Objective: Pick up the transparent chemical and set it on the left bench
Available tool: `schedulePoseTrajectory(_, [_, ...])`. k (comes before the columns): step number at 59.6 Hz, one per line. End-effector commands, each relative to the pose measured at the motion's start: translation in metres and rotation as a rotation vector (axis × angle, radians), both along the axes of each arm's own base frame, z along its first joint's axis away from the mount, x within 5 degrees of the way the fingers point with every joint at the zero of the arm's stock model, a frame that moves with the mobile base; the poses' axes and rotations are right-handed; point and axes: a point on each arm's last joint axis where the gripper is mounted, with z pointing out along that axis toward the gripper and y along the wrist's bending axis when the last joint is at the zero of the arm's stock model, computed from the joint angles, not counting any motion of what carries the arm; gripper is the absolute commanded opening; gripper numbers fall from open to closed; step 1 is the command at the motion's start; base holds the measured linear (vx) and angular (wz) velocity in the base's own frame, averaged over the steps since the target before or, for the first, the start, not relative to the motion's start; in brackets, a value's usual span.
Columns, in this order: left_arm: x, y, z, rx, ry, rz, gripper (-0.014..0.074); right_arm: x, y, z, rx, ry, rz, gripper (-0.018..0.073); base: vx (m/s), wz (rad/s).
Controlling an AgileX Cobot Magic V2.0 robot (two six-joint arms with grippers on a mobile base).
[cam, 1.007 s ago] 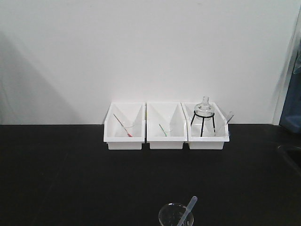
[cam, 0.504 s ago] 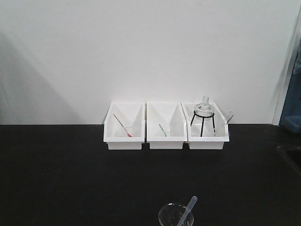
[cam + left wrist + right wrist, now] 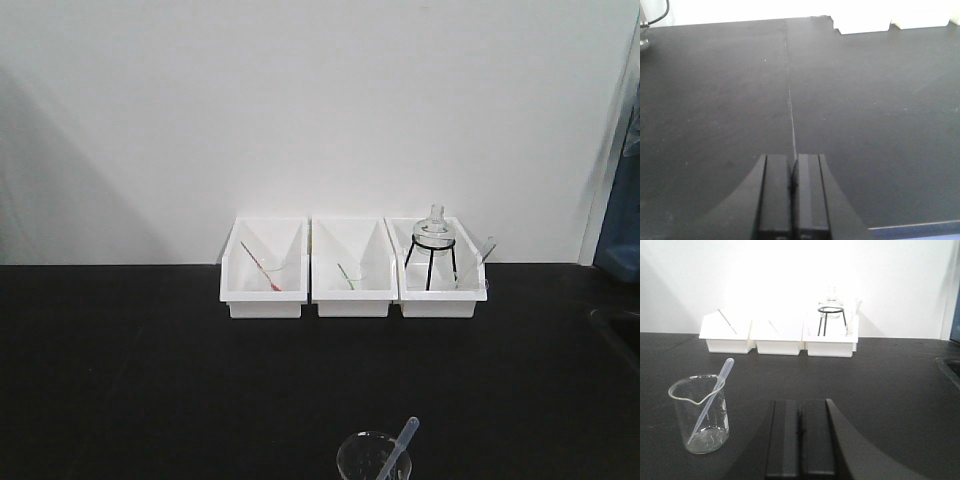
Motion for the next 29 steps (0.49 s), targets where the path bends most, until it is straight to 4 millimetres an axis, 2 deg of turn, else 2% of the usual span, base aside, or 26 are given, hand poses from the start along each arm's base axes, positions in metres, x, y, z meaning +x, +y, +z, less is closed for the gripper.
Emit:
schedulePoseTrajectory(1, [-0.0015, 0.0002, 0.0027, -0.014, -0.081, -0.001, -0.0003, -0.0007, -0.0007, 0.0045, 0.025, -0.072, -0.009, -0.0004, 0.00, 0.00])
schedulePoseTrajectory(29, [-0.0015, 0.0002, 0.0027, -0.014, -0.081, -0.001, -0.0003, -0.0007, -0.0007, 0.0042, 0.024, -0.068, -0.009, -0.0004, 0.00, 0.00])
